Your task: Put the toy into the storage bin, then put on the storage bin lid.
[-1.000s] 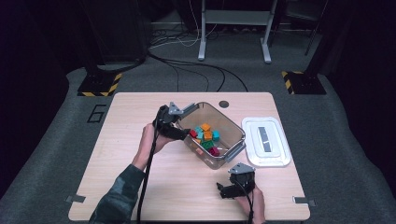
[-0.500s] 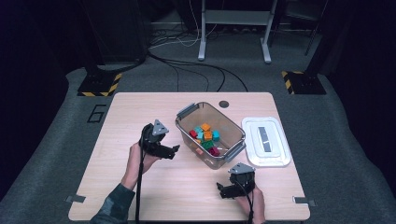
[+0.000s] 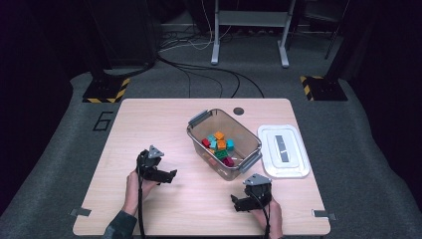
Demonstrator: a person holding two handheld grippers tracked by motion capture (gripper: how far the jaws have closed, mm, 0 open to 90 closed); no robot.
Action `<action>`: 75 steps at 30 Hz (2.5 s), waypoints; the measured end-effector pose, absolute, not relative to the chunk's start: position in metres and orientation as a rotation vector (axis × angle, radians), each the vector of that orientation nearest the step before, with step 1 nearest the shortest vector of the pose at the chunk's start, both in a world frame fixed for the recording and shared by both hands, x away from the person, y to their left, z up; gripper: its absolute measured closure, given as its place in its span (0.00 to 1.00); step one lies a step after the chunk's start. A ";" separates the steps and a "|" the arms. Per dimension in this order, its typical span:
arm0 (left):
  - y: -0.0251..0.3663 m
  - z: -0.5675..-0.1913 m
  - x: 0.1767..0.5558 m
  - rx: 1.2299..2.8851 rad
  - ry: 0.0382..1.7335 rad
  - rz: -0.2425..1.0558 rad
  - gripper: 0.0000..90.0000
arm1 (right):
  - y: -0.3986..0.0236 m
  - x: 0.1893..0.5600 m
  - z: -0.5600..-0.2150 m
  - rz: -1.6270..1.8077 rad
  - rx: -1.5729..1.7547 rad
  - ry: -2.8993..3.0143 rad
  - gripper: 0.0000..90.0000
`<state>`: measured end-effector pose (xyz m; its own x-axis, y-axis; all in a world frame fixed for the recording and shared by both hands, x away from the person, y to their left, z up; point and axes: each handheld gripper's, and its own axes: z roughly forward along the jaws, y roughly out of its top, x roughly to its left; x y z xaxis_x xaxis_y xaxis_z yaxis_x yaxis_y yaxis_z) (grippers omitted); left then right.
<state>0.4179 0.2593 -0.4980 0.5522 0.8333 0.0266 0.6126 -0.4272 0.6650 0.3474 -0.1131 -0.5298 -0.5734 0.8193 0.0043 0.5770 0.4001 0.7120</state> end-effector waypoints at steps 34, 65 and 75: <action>0.276 -0.530 0.427 2.051 1.261 0.535 0.00 | -0.141 0.341 -0.526 0.978 1.203 2.307 0.04; 0.277 -0.529 0.427 2.071 1.257 0.531 0.00 | -0.215 0.384 -0.496 0.882 1.272 2.138 0.00; 0.277 -0.529 0.427 2.071 1.256 0.531 0.00 | -0.237 0.415 -0.494 0.871 1.362 2.097 0.00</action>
